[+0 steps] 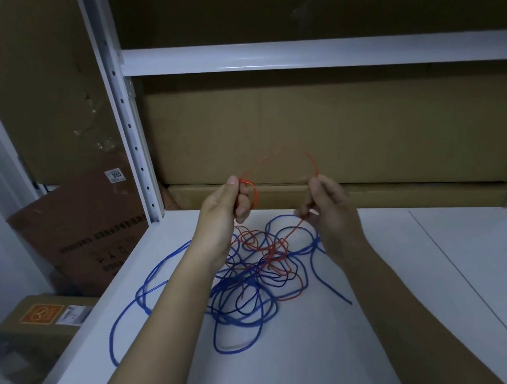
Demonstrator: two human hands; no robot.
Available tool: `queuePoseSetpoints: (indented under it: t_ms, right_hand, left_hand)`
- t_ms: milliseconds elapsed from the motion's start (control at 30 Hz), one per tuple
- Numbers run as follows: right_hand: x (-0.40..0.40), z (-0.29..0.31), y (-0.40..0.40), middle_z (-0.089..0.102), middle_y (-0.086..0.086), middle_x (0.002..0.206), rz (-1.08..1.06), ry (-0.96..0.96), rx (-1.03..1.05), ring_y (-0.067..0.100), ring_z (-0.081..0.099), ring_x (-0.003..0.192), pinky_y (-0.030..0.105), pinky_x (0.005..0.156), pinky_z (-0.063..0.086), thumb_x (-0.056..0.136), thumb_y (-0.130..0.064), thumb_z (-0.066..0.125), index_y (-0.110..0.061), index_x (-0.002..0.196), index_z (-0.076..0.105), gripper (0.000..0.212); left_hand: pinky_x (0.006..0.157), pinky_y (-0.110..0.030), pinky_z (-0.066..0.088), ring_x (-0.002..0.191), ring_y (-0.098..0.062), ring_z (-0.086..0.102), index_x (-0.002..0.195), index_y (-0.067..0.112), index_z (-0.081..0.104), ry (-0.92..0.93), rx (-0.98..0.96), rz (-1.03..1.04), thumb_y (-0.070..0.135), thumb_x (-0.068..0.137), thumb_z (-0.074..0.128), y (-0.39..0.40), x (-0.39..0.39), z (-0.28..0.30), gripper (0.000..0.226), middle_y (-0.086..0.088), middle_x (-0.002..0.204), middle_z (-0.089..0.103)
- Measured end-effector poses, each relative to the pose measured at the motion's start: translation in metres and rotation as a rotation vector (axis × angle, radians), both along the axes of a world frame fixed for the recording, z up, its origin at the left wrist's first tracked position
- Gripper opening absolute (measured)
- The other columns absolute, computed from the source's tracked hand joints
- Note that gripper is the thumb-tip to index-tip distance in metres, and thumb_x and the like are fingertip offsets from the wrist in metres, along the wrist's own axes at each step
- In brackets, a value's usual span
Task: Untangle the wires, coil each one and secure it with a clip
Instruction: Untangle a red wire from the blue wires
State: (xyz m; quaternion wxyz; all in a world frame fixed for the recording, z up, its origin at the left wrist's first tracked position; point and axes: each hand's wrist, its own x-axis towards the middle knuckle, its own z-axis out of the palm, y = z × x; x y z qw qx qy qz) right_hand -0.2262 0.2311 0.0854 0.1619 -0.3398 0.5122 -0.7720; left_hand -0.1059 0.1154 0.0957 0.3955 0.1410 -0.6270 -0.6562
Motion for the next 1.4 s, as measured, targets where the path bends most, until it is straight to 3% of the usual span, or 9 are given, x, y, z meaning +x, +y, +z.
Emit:
queuePoseSetpoints:
  t_ms: [100, 200, 333, 567, 733, 967, 1067, 1200, 1400]
  right_hand:
    - [-0.006, 0.015, -0.002, 0.041, -0.011, 0.061, -0.217, 0.153, -0.022, 0.002, 0.036, 0.054, 0.014, 0.052, 0.033, 0.102, -0.019, 0.043, -0.018, 0.097, 0.066, 0.023]
    - [-0.015, 0.000, -0.010, 0.067, 0.003, 0.081, -0.468, 0.504, 0.302, 0.010, 0.058, 0.071, 0.026, 0.069, 0.047, 0.100, -0.021, 0.048, -0.010, 0.102, 0.070, 0.025]
    - [-0.015, -0.042, -0.008, 0.070, 0.006, 0.095, -0.237, 1.120, 0.885, 0.027, 0.063, 0.089, 0.031, 0.073, 0.047, 0.100, -0.021, 0.043, -0.019, 0.108, 0.069, 0.027]
    - [0.014, -0.072, 0.014, 0.067, 0.001, 0.067, -0.040, 1.467, 0.550, 0.023, 0.059, 0.060, 0.028, 0.049, 0.048, 0.082, -0.015, 0.052, -0.018, 0.087, 0.073, 0.022]
    - [0.024, -0.060, 0.028, 0.062, -0.001, 0.068, -0.115, 1.510, 0.282, 0.017, 0.050, 0.059, 0.025, 0.049, 0.037, 0.091, -0.019, 0.053, -0.014, 0.086, 0.070, 0.018]
    - [0.009, -0.038, 0.022, 0.069, -0.001, 0.080, -0.194, 1.039, 0.267, 0.002, 0.053, 0.072, 0.020, 0.068, 0.045, 0.092, -0.026, 0.052, -0.010, 0.088, 0.072, 0.026]
    - [0.006, -0.031, 0.018, 0.070, 0.004, 0.077, -0.113, 0.815, 0.322, 0.008, 0.057, 0.070, 0.019, 0.068, 0.045, 0.089, -0.017, 0.064, -0.006, 0.084, 0.073, 0.015]
    - [0.006, -0.039, 0.014, 0.065, 0.011, 0.071, 0.016, 0.446, 0.467, 0.011, 0.052, 0.059, 0.026, 0.061, 0.045, 0.089, -0.022, 0.065, -0.018, 0.078, 0.068, 0.013]
    - [0.013, -0.074, 0.018, 0.064, 0.000, 0.066, 0.348, 0.226, 0.650, 0.006, 0.059, 0.061, 0.015, 0.064, 0.047, 0.097, -0.019, 0.054, 0.005, 0.091, 0.066, 0.027]
  left_hand:
    - [0.057, -0.024, 0.026, 0.051, -0.009, 0.029, 0.074, 0.014, 0.046, 0.003, 0.021, -0.014, 0.026, 0.105, 0.031, 0.003, 0.000, -0.001, 0.037, 0.009, 0.048, 0.035]
    - [0.055, -0.023, 0.021, 0.046, -0.007, 0.024, 0.076, 0.013, 0.044, 0.106, 0.169, -0.160, 0.028, 0.105, 0.029, 0.010, 0.003, 0.001, 0.036, 0.009, 0.046, 0.031]
    - [0.061, -0.023, 0.025, 0.051, -0.006, 0.032, 0.084, 0.012, 0.050, 0.249, 0.354, -0.222, 0.029, 0.105, 0.027, 0.013, 0.007, 0.004, 0.036, 0.008, 0.053, 0.040]
    - [0.097, -0.036, 0.043, 0.081, -0.008, 0.066, 0.100, 0.015, 0.051, -0.140, -0.089, 0.112, 0.021, 0.106, 0.030, 0.001, 0.008, -0.032, 0.022, 0.007, 0.082, 0.072]
    - [0.117, -0.050, 0.004, 0.099, 0.014, 0.056, 0.106, 0.019, 0.053, -0.525, -0.442, 0.009, 0.034, 0.105, 0.028, 0.005, 0.014, -0.052, 0.028, 0.018, 0.091, 0.071]
    - [0.085, -0.025, 0.041, 0.074, -0.003, 0.055, 0.077, 0.026, 0.059, -0.580, -0.344, -0.196, 0.049, 0.102, 0.020, 0.030, 0.022, -0.050, 0.052, 0.006, 0.072, 0.060]
    - [0.079, -0.017, 0.043, 0.065, -0.006, 0.050, 0.073, 0.020, 0.057, -0.544, -0.313, -0.296, 0.054, 0.096, 0.022, 0.036, 0.026, -0.048, 0.054, 0.004, 0.062, 0.052]
    - [0.057, -0.016, 0.034, 0.050, -0.008, 0.032, 0.074, 0.011, 0.054, -0.328, -0.115, -0.308, 0.025, 0.104, 0.031, 0.035, 0.023, -0.047, 0.040, 0.003, 0.052, 0.035]
    - [0.060, -0.024, 0.024, 0.052, -0.010, 0.021, 0.067, 0.016, 0.039, -0.055, 0.115, -0.100, 0.023, 0.105, 0.028, 0.008, 0.023, -0.034, 0.041, 0.007, 0.051, 0.026]
